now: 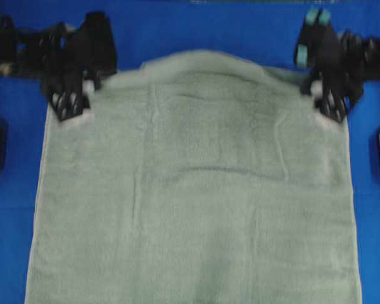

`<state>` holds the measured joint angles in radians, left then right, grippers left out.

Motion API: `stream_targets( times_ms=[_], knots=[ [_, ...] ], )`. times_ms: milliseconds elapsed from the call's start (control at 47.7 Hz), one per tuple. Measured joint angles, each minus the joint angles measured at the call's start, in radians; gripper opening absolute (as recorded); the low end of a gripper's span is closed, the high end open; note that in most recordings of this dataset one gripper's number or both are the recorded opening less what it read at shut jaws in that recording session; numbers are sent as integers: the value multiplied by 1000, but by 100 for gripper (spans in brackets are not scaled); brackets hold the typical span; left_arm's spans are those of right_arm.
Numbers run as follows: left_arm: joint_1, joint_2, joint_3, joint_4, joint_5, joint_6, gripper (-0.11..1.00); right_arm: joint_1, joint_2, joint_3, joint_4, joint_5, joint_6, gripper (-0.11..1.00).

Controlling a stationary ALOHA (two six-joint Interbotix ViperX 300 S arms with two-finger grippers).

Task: Fold a bath towel.
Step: 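Pull both held far corners toward the near edge, folding the towel in half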

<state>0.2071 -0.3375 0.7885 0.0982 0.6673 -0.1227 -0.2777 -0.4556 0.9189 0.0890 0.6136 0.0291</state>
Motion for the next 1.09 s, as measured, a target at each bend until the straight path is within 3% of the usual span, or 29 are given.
stream_targets(
  times_ms=[63, 210, 356, 503, 776, 922, 1090],
  knots=[
    [-118, -34, 38, -2, -20, -141, 4, 103, -29, 18, 2, 0, 107, 3],
    [-354, -40, 69, -5, -91, -351, 4, 382, -25, 26, -6, -17, 387, 3],
    [-560, 23, 60, -5, -164, -483, 4, 624, 69, -8, -46, -51, 632, 3],
    [-747, 155, -9, -3, -204, -595, 4, 804, 189, -80, -71, -58, 813, 3],
    [-982, 370, -189, -2, -206, -698, 4, 1043, 394, -259, -91, -61, 1019, 3],
    [-1034, 437, -256, -2, -181, -758, 4, 1117, 479, -342, -92, -54, 1078, 3],
    [-1048, 468, -278, -2, -132, -804, 4, 1144, 525, -388, -94, -32, 1123, 3]
  ],
)
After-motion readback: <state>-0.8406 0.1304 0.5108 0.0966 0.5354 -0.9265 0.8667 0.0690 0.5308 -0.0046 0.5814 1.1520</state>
